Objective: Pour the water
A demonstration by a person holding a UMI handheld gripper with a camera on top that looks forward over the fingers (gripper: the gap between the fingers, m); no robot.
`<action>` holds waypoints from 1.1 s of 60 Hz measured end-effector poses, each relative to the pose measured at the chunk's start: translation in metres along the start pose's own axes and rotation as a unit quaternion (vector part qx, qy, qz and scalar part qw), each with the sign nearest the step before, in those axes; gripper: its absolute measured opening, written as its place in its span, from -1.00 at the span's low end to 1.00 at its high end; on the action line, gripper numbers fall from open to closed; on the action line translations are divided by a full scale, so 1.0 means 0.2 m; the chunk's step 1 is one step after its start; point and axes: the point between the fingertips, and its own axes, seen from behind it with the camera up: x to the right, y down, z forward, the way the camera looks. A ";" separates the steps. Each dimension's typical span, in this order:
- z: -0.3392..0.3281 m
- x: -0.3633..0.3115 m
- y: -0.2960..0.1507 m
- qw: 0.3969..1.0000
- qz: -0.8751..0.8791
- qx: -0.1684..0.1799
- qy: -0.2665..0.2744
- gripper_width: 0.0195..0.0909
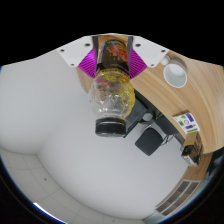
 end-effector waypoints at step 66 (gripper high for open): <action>-0.04 -0.37 0.72 0.944 0.295 -0.037 -0.143 0.86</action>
